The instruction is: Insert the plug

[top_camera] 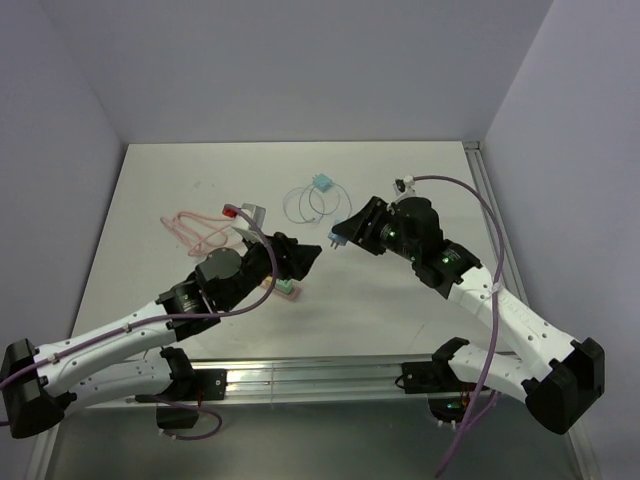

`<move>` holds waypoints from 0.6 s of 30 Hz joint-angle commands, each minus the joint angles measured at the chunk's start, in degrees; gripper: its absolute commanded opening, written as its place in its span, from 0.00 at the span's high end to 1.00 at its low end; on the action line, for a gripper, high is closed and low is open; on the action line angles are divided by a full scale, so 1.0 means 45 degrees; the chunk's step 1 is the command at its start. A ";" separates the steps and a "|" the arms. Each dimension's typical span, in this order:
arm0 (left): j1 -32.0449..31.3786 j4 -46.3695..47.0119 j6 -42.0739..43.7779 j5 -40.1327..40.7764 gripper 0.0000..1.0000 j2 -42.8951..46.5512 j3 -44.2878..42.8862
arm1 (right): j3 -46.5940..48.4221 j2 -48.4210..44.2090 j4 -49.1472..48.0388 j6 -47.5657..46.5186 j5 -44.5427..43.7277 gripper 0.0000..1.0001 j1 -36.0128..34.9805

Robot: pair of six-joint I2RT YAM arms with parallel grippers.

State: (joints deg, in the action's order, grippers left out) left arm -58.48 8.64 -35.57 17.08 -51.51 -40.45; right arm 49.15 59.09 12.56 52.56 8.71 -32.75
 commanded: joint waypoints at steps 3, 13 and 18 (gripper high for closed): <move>-0.0032 0.1437 -0.0103 -0.0495 0.22 -0.0644 0.0120 | -0.0101 -0.0514 -0.0740 0.1543 -0.0507 1.00 -0.0787; -0.0032 0.2063 -0.0259 -0.0573 0.26 -0.0546 0.0589 | 0.0017 -0.0455 -0.0466 0.2442 -0.1818 1.00 -0.1901; -0.0013 0.2005 -0.0279 -0.0437 0.27 -0.0760 0.0570 | 0.0231 -0.0455 -0.0330 0.2598 -0.1916 1.00 -0.2155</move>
State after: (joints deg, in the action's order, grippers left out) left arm -58.48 14.41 -36.64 15.70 -54.94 -37.82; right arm 49.08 57.98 12.16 62.83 2.15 -41.45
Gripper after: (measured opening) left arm 0.740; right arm 0.516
